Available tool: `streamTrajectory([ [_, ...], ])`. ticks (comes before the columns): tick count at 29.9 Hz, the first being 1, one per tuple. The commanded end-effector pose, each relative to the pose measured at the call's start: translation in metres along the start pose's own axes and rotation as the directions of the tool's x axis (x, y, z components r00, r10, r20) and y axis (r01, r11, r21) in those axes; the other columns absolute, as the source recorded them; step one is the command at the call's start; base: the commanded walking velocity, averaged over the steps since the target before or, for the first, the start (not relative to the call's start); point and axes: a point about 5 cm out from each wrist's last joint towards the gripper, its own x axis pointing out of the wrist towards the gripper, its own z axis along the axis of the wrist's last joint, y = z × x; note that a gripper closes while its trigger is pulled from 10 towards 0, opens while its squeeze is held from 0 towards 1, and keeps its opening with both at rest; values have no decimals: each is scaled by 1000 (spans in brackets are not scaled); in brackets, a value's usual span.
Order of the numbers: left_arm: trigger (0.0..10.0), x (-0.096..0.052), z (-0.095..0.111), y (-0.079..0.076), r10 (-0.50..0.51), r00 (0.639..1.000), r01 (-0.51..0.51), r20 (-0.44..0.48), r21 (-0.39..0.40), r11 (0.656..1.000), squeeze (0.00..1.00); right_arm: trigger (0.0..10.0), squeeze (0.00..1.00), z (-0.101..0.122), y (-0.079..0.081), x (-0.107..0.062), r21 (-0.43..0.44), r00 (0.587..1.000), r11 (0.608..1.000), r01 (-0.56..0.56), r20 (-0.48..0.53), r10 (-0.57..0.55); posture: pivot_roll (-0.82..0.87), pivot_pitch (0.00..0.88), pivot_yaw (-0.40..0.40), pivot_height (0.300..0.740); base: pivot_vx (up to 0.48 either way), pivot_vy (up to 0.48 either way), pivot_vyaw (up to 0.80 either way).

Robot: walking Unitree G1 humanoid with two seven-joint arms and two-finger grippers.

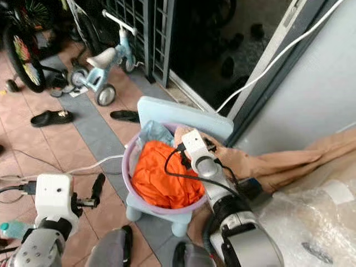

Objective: Clothes washing

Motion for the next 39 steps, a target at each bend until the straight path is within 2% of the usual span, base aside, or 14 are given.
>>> streamTrajectory([
  [1,10000,-10,1,-1,8,1000,-8,-17,-3,1000,0,10000,0,4,-1,2,-15,1000,1000,17,12,-17,222,289,-120,740,0,0,0],
  [8,10000,-29,-2,-2,39,998,-40,-56,-20,999,0,10000,0,8,5,5,-19,1000,1000,-9,20,9,222,330,-149,740,0,0,0],
  [9,10000,-31,-2,-3,41,997,-42,-62,-24,999,0,8627,0,8,7,6,-23,1000,1000,-19,14,19,222,337,-157,740,0,0,0],
  [10,10000,-33,-3,-4,41,997,-43,-67,-27,999,0,8627,0,7,9,6,-24,1000,999,-25,10,26,223,339,-160,740,0,0,0],
  [11,10000,-37,-3,-6,50,996,-53,-79,-39,998,0,5098,0,6,12,7,-35,999,999,-37,-8,37,223,347,-170,740,0,0,0],
  [12,10000,-39,-2,-7,53,995,-57,-82,-43,997,0,3412,0,5,13,7,-36,999,999,-40,-12,39,225,351,-175,740,0,0,0],
  [13,10000,-40,-2,-7,55,995,-59,-83,-45,997,0,3412,0,5,13,7,-35,999,999,-41,-14,41,226,352,-177,740,0,0,0],
  [15,10000,-42,-1,-8,62,994,-66,-85,-49,997,0,0,0,6,15,8,-43,999,998,-36,-17,35,231,360,-189,740,0,0,0],
  [27,10000,-47,-1,-10,96,991,-101,-97,-46,994,0,0,0,16,17,11,-75,999,996,53,-7,-54,246,371,-212,740,0,0,0],
  [39,10000,-46,-1,-9,123,988,-127,-95,-36,991,0,0,0,14,17,11,-32,997,996,78,-26,-79,241,371,-220,740,0,0,0],
])
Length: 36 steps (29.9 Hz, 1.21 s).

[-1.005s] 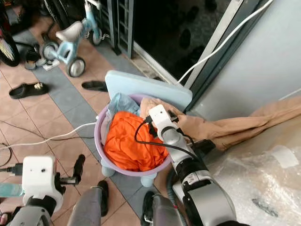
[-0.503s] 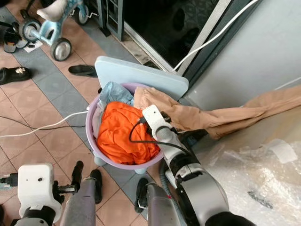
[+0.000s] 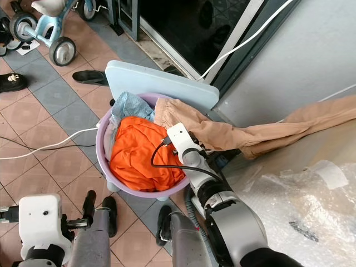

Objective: Clothes washing

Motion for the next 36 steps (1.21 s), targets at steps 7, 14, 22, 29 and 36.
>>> streamTrajectory([
  [7,10000,0,-1,4,34,999,-34,-15,6,999,0,0,0,-8,-5,0,54,999,998,15,-37,-13,239,368,-230,740,0,0,0],
  [14,10000,4,-1,6,48,999,-48,-5,10,999,0,0,0,-4,-14,2,99,999,994,40,-24,-38,236,354,-237,740,0,0,0],
  [22,10000,12,-4,5,81,996,-82,-23,-45,996,0,0,0,5,-28,4,138,999,990,41,10,-42,227,315,-238,740,0,0,0],
  [29,10000,35,3,8,86,995,-85,41,-37,996,0,0,0,28,-52,7,122,992,992,15,125,-31,206,222,-210,740,0,0,0],
  [36,10000,77,17,4,58,989,-57,139,-13,998,0,0,0,66,-128,-1,187,933,966,181,277,-229,148,64,-157,740,0,0,0],
])
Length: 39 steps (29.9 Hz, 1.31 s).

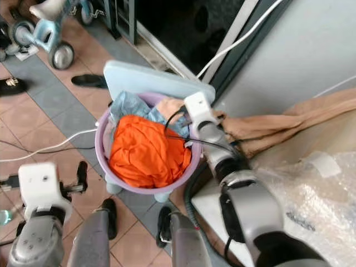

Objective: Clothes washing

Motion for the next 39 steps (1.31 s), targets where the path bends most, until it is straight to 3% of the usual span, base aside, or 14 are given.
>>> streamTrajectory([
  [1,10000,5,-5,-4,-24,1000,24,-6,1,1000,0,0,0,14,-30,1,44,993,993,106,49,-109,148,64,-157,740,0,0,0],
  [2,10000,12,-3,-9,-42,999,42,14,-2,999,0,0,0,28,-62,0,78,969,972,223,92,-230,127,15,-137,740,0,0,0],
  [3,10000,15,-3,-10,-47,999,47,17,-4,999,0,0,0,31,-69,-1,86,961,965,249,100,-257,127,15,-137,740,0,0,0],
  [7,10000,35,3,-16,-74,996,74,54,-6,997,0,0,0,50,-139,-18,118,845,856,504,139,-517,83,0,-95,740,0,0,0],
  [11,10000,62,18,-28,-126,983,125,133,15,992,0,0,0,52,-233,-67,130,606,618,776,119,-786,38,0,-45,740,0,0,0],
  [16,10000,73,23,-30,-151,977,150,154,17,989,0,0,0,43,-242,-75,118,601,608,785,93,-794,25,0,-28,740,0,0,0],
  [20,10000,82,26,-33,-167,969,167,183,15,986,0,0,0,26,-229,-73,89,631,637,765,89,-770,4,0,-2,740,0,-76,0],
  [23,10000,84,26,-37,-176,965,178,192,10,984,0,0,0,16,-225,-77,64,616,622,781,88,-783,2,0,7,740,0,-379,0],
  [29,10000,86,22,-38,-195,962,196,190,14,980,0,0,0,15,-244,-93,66,505,512,856,97,-857,-16,0,24,740,0,-425,0],
  [39,10000,93,22,-38,-187,961,190,202,2,982,0,0,0,25,-240,-89,71,528,539,839,125,-840,-21,0,16,740,0,-409,0],
])
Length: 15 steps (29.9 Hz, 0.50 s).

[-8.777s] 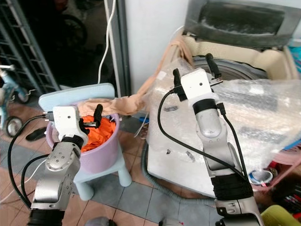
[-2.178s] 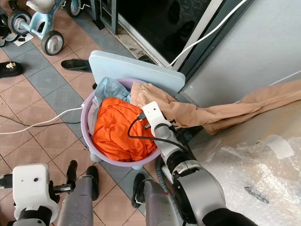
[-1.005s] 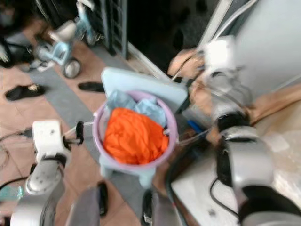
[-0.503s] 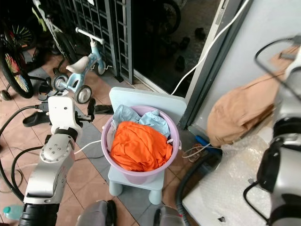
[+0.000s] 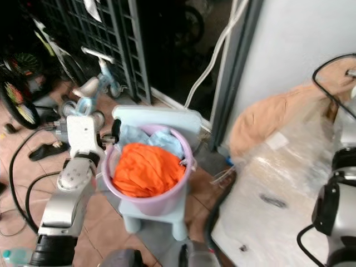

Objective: Clothes washing

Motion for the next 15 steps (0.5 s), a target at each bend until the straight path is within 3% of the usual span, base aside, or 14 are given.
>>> streamTrajectory([
  [1,10000,0,1,5,21,1000,-21,9,-1,1000,0,0,0,13,2,3,19,999,1000,2,36,-2,-21,0,16,740,0,0,0],
  [6,10000,-2,-3,4,16,1000,-16,2,-2,1000,0,1020,0,7,-3,2,-3,1000,1000,18,15,-18,-23,0,18,740,0,0,-235],
  [8,10000,-1,-4,4,15,1000,-15,-1,1,1000,0,10000,0,2,-9,3,-16,999,999,39,-5,-39,-27,0,17,740,0,0,0],
  [13,10000,0,-4,4,17,1000,-17,-2,-4,1000,0,10000,0,-5,-19,4,-54,997,996,69,-30,-70,-32,0,17,740,0,0,0],
  [15,10000,1,-4,3,17,1000,-17,-1,-9,1000,0,10000,0,-20,-30,0,-98,991,989,107,-75,-114,-36,0,16,740,0,0,-744],
])
